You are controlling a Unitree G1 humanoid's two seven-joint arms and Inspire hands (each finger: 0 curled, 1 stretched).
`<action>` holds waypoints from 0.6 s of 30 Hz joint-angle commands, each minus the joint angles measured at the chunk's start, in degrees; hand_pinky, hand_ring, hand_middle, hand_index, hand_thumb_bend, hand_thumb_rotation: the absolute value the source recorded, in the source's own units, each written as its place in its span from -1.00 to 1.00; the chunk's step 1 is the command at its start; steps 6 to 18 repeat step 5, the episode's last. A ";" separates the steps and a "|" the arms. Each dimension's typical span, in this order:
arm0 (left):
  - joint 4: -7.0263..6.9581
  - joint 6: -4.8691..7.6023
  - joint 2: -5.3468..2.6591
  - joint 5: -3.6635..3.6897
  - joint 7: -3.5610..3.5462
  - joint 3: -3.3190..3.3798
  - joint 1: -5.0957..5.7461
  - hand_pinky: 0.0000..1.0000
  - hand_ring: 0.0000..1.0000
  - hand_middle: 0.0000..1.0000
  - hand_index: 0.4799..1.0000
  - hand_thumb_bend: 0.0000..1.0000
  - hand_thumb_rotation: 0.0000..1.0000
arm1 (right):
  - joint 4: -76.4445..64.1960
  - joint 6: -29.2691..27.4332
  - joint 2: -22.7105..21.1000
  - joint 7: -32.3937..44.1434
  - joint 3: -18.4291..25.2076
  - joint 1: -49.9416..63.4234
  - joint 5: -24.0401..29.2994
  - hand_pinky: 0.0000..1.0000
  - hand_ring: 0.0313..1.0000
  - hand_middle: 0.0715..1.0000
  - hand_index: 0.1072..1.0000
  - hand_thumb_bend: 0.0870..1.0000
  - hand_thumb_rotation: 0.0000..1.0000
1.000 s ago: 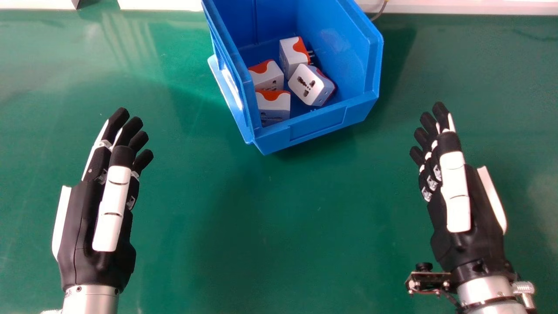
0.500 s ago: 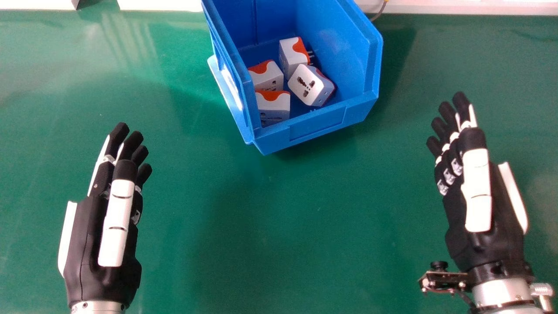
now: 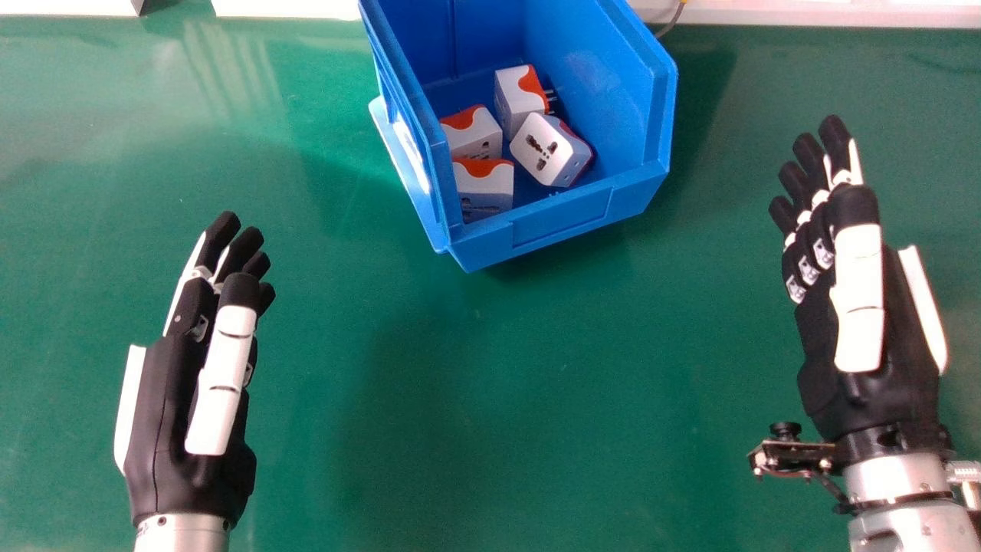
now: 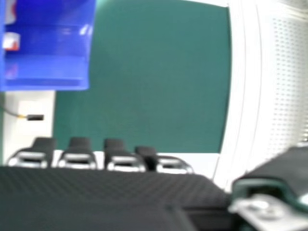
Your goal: Pick all objects and put in blue box
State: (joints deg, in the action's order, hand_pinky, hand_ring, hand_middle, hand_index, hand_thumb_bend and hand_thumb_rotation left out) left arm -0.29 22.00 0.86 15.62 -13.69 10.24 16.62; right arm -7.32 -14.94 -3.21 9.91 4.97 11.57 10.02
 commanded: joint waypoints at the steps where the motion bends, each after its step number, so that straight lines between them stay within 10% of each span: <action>1: 0.08 0.45 0.23 -0.75 0.08 -0.47 -1.04 0.84 0.83 0.81 0.60 0.28 0.35 | -0.21 -2.06 0.06 -0.41 0.65 -0.58 -0.37 1.00 1.00 1.00 1.00 -0.17 1.00; 18: 0.48 0.32 0.50 -0.96 0.22 -0.60 -2.31 0.77 0.79 0.77 0.51 0.36 0.34 | 0.01 -3.00 0.72 -0.72 0.33 -0.22 -0.74 1.00 1.00 1.00 1.00 -0.15 1.00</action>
